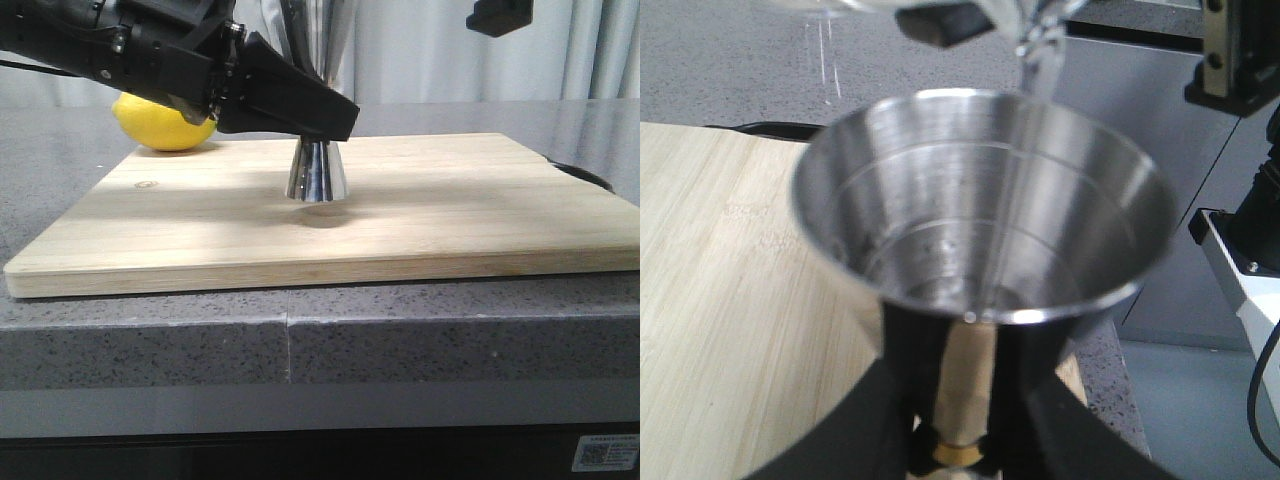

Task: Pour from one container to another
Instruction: 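Keep tilting the beaker, pouring liquid into the jigger held by left gripper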

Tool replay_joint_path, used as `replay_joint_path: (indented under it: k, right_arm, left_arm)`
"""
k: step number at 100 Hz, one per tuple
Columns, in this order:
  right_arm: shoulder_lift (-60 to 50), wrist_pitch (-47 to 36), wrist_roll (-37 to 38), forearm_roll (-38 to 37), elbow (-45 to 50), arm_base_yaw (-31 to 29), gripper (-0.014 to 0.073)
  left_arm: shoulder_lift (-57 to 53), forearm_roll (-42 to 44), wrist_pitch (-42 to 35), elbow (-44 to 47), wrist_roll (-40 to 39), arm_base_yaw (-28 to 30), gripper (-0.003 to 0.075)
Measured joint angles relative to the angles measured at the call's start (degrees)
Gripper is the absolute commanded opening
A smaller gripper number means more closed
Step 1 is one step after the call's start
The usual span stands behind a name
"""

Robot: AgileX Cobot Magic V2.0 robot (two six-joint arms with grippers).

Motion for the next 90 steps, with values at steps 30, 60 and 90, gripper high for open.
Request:
replay_joint_path:
  k: [30, 60, 90]
  right_arm:
    - [0.0, -0.09, 0.0, -2.13, 0.0, 0.0, 0.0163]
    - [0.0, -0.22, 0.0, -3.78, 0.0, 0.0, 0.0163]
    - [0.0, -0.22, 0.0, -4.79, 0.0, 0.0, 0.0163]
  left_arm:
    - [0.0, 0.0, 0.0, 0.0, 0.0, 0.0, -0.0019]
    - [0.0, 0.0, 0.0, 0.0, 0.0, 0.0, -0.0019]
    - [0.0, 0.0, 0.0, 0.0, 0.0, 0.0, -0.0019]
